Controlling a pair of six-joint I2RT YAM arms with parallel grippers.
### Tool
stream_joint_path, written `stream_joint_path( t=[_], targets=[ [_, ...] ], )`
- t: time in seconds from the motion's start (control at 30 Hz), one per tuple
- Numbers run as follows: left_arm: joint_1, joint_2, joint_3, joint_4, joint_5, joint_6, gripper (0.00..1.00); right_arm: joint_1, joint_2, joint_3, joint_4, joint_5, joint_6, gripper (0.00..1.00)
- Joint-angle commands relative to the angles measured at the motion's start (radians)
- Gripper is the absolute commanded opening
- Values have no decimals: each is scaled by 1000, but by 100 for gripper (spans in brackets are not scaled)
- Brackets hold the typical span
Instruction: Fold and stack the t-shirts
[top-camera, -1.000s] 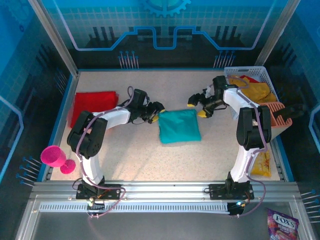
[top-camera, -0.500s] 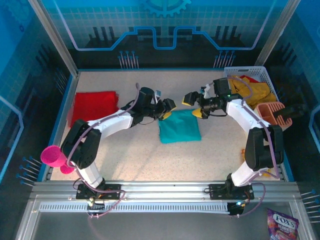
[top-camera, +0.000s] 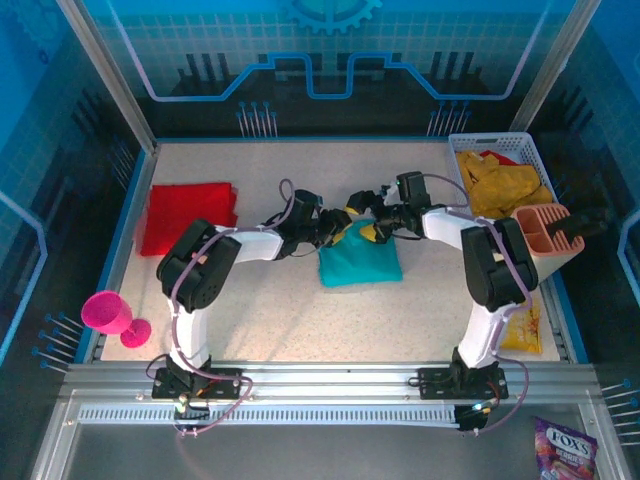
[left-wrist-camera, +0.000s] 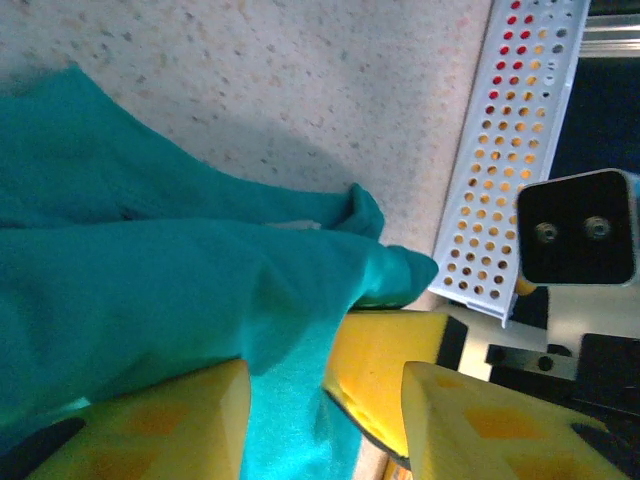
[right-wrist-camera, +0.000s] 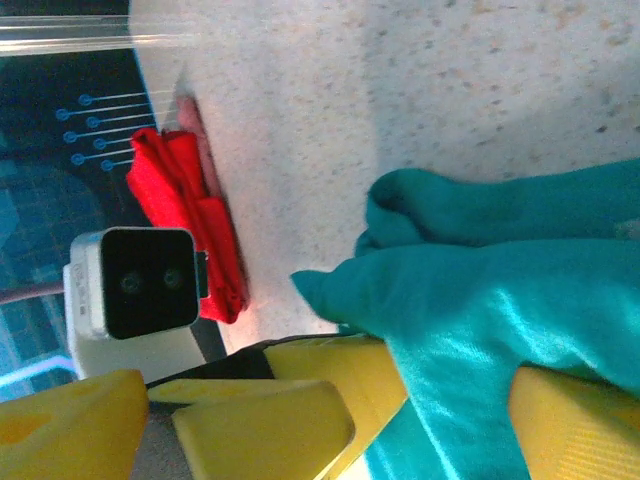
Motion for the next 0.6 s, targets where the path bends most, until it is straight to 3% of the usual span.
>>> stream_joint_path(
  t=[0.0,0.27,0.57],
  targets=[
    [17,46,29,34,-22,-12,43,1,52,30,62,33,26,93],
    [61,53,4,-52,-60,39,43,-65,113,77,-21,82,-57,93],
    [107,54,5,-78,-46,62,42,-135,97,39,80,-2,4,94]
  ],
)
